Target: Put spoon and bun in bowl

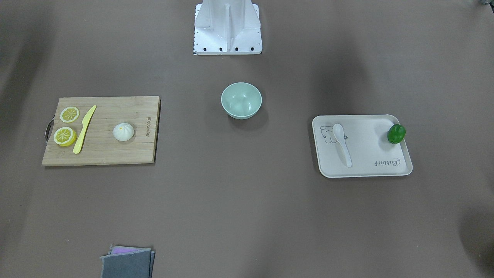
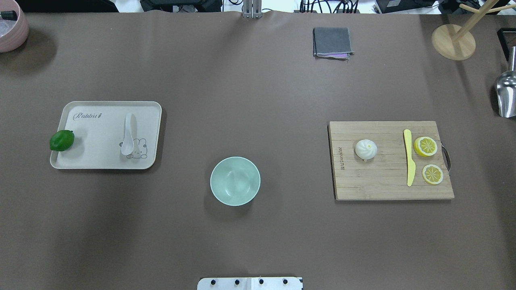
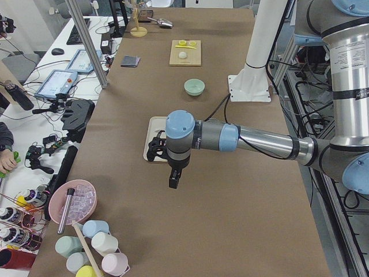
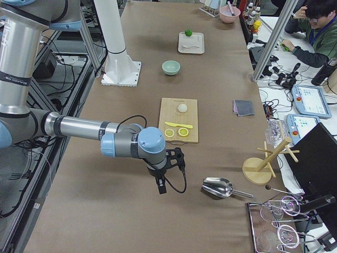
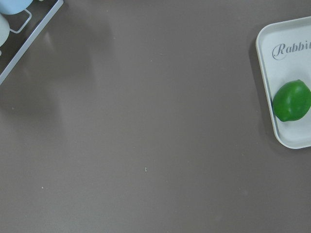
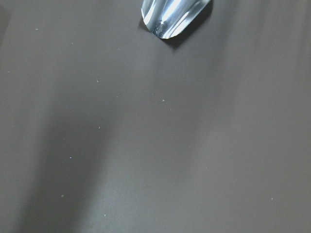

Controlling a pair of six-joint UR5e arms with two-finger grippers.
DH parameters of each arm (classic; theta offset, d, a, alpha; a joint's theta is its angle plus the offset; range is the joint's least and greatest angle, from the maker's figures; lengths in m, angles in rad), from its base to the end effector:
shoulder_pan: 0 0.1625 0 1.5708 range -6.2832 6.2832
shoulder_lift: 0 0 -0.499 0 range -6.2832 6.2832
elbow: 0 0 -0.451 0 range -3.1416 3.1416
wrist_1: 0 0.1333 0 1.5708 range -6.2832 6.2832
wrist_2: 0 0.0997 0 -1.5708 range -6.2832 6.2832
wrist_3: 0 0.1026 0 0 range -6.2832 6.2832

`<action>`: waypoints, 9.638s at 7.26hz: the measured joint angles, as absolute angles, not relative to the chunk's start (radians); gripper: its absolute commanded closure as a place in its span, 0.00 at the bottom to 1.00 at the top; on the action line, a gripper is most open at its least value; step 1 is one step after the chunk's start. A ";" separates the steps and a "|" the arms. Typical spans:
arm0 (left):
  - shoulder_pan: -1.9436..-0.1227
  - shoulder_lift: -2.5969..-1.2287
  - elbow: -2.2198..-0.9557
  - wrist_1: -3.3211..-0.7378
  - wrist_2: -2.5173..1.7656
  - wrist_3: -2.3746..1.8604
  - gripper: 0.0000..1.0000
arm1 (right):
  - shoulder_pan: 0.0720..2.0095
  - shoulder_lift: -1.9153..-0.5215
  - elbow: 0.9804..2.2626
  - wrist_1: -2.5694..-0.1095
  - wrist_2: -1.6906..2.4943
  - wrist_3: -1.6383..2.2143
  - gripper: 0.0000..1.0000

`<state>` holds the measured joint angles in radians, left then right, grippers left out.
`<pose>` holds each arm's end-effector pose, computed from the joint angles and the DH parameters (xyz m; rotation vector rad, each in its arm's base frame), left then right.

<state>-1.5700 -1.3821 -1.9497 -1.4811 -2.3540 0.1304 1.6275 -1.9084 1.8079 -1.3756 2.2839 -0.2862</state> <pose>-0.0605 -0.4558 0.6297 0.1460 0.7756 0.1637 0.0882 -0.3857 0.7464 0.2115 -0.6886 -0.2533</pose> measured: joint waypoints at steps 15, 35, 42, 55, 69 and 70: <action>-1.316 -1.551 -1.836 -2.055 -2.387 -0.518 0.02 | 1.436 -1.770 1.930 -1.111 2.376 0.462 0.00; -0.756 -1.859 -1.575 -2.080 -1.862 -1.071 1.00 | 0.803 -1.489 1.965 -1.261 1.855 1.158 0.00; -0.750 -1.870 -1.722 -2.030 -1.864 -1.167 0.15 | 0.801 -1.490 1.970 -1.259 1.855 1.158 0.00; -0.684 -1.862 -1.659 -1.962 -1.770 -1.014 0.37 | 0.782 -1.495 1.971 -1.259 1.830 1.158 0.01; -0.694 -1.836 -1.695 -2.047 -1.894 -1.024 1.00 | 0.778 -1.494 1.977 -1.259 1.826 1.172 0.00; -0.694 -1.841 -1.757 -1.993 -1.896 -1.035 1.00 | 0.775 -1.494 1.977 -1.259 1.823 1.175 0.00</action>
<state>-0.6945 -1.8409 -1.7568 -1.9932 -1.8962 -1.0354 0.7754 -1.4941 1.9772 -1.2594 1.8232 1.1751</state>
